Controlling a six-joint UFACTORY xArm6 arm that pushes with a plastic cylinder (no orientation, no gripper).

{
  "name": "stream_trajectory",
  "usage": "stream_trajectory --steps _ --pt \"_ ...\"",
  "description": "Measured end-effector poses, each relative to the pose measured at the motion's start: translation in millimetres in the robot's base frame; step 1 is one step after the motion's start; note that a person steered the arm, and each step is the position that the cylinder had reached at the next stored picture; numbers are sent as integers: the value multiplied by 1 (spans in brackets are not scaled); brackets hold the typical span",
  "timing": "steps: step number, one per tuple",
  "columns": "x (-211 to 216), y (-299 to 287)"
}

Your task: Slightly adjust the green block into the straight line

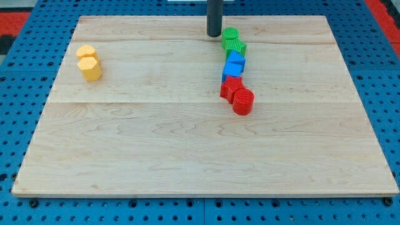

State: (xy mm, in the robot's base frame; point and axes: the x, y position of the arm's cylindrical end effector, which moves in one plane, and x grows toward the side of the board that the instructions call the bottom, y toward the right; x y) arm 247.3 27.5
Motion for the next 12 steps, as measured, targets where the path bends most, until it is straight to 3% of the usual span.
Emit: stream_trajectory --steps 2,3,4,6,7,8,10,12 --pt "-2 -22" --pt "4 -63" --pt "9 -37" --pt "-54 -10" --pt "-54 79" --pt "-22 151" --pt "45 114" --pt "45 81"
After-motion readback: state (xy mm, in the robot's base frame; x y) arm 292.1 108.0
